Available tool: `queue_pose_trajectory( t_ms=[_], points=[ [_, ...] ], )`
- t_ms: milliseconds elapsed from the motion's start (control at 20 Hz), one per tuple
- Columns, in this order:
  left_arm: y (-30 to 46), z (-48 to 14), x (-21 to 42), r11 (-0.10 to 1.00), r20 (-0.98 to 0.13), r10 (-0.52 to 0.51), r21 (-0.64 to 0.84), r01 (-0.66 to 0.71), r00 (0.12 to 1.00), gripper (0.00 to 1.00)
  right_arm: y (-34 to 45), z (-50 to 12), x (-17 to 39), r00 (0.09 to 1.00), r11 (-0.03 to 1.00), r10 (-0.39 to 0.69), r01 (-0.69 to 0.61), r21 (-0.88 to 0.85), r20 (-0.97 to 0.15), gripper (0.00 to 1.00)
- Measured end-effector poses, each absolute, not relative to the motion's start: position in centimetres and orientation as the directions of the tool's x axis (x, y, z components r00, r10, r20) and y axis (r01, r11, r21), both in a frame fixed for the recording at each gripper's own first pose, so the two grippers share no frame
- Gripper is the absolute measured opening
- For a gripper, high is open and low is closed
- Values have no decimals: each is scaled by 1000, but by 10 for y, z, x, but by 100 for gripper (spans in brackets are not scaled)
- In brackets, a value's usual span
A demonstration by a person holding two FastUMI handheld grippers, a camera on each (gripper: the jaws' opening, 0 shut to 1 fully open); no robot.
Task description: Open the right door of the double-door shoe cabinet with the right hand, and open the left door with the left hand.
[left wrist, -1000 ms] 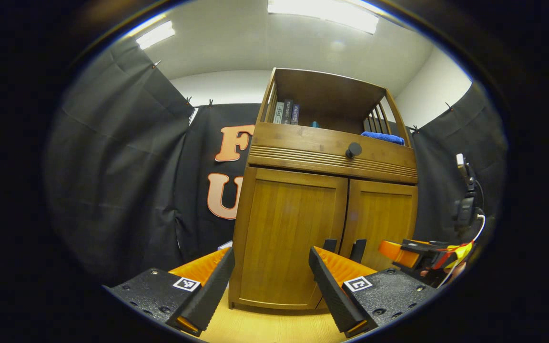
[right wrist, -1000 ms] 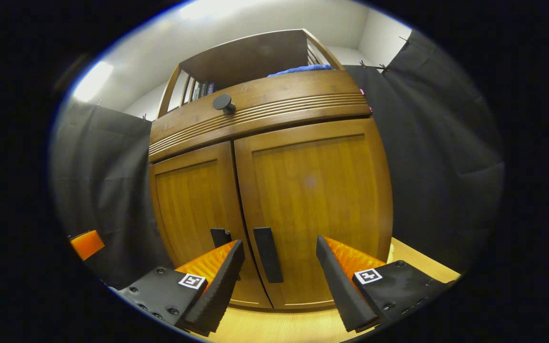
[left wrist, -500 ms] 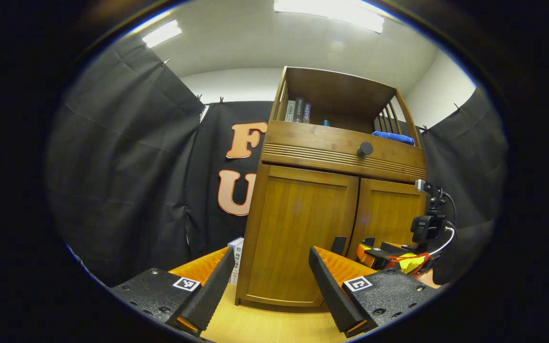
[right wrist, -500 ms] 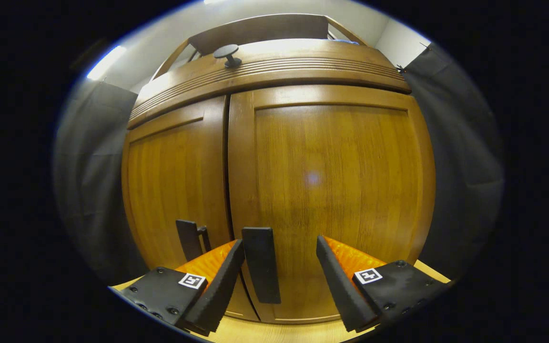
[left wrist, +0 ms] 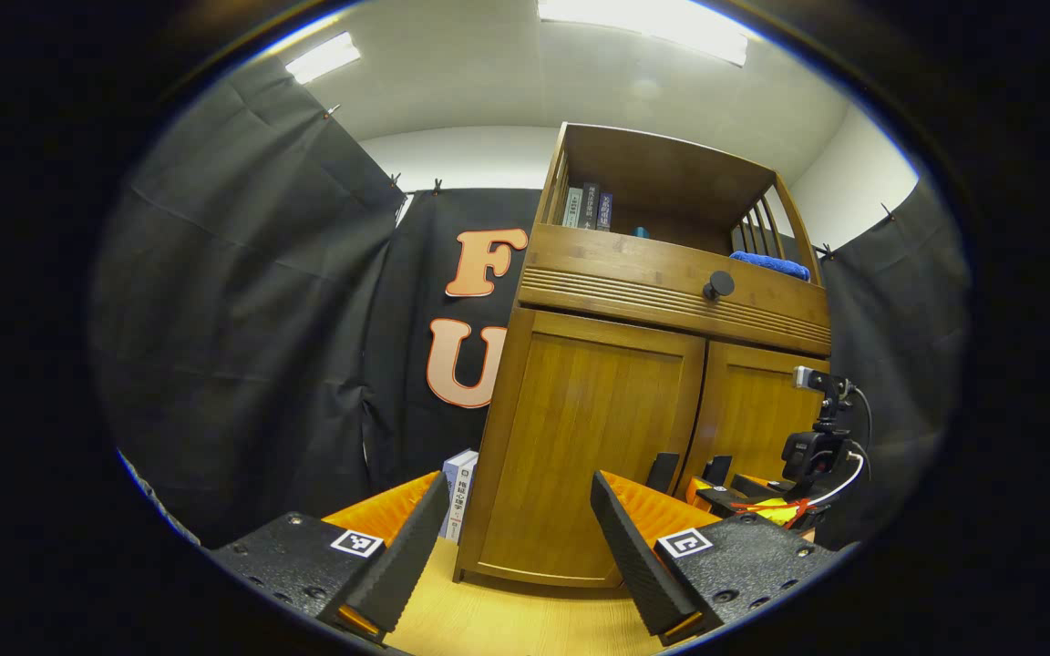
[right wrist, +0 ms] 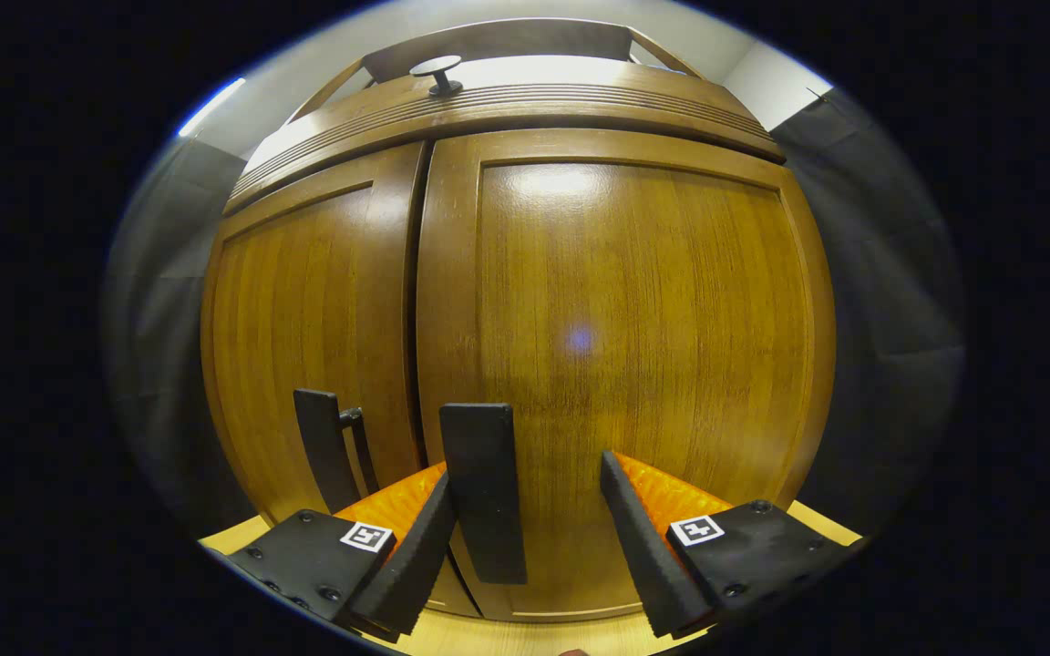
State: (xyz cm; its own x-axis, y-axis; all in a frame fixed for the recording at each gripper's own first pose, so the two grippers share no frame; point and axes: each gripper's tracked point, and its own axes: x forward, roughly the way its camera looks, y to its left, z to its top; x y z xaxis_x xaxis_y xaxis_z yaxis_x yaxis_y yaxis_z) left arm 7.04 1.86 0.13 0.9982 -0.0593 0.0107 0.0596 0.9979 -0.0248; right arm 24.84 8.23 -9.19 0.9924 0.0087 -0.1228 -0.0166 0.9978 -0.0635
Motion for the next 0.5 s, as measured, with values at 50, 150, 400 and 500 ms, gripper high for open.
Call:
queue_pose_trajectory(
  t_ms=[50,150,400,500],
  points=[
    [18,2,71,998,14,-62,-26,62,998,92,82,-93,248,992,999,13,-19,-49,-123,95],
    [15,-1,72,997,11,-77,-32,77,997,95,87,-95,248,992,999,20,-24,-28,-129,92],
    [16,-3,74,996,6,-82,-44,83,997,94,100,-95,250,992,995,64,-71,-64,-110,68],
    [16,-7,75,995,-5,-89,-50,89,996,95,103,-96,249,993,995,76,-82,-62,-90,59]
  ],
)
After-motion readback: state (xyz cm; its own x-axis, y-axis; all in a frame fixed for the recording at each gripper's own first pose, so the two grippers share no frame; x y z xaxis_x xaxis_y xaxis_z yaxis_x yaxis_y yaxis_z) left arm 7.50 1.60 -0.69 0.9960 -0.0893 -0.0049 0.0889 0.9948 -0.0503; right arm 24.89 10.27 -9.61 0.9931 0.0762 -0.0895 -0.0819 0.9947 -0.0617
